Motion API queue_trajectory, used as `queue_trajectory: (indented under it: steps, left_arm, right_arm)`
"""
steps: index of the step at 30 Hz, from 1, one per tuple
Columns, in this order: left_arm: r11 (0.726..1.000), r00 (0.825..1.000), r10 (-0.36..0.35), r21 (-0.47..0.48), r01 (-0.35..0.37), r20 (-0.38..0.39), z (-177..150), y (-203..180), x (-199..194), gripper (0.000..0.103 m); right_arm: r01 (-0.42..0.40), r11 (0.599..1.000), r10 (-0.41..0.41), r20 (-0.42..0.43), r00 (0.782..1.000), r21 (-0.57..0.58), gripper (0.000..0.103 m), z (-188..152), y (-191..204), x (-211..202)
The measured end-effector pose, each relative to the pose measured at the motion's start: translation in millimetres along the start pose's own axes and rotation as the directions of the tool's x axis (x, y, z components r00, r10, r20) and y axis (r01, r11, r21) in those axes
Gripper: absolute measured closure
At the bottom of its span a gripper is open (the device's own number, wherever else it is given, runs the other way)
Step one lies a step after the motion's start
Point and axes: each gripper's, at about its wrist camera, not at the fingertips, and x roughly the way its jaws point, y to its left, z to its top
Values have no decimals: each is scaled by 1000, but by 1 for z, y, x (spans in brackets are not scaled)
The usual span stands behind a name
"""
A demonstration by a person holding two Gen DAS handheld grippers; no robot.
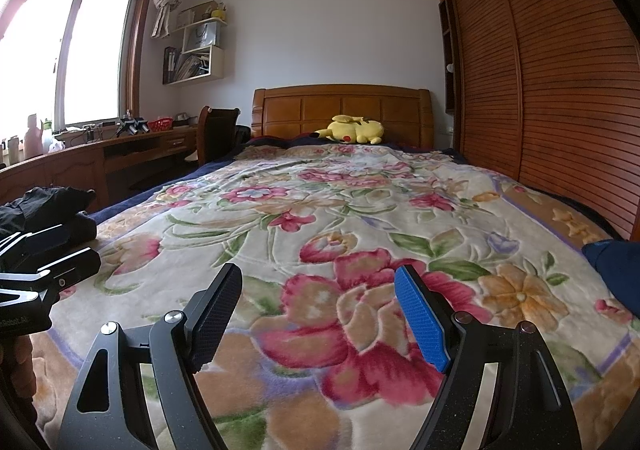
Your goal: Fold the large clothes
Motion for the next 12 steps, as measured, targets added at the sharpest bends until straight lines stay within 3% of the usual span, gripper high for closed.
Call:
queue_trajectory:
  steps: [12]
  left_arm:
    - [1000, 1000, 1, -1, -1, 1, -1, 0, 0, 10]
  right_arm:
    - [1, 1000, -1, 1, 1000, 2, 23, 0, -1, 1]
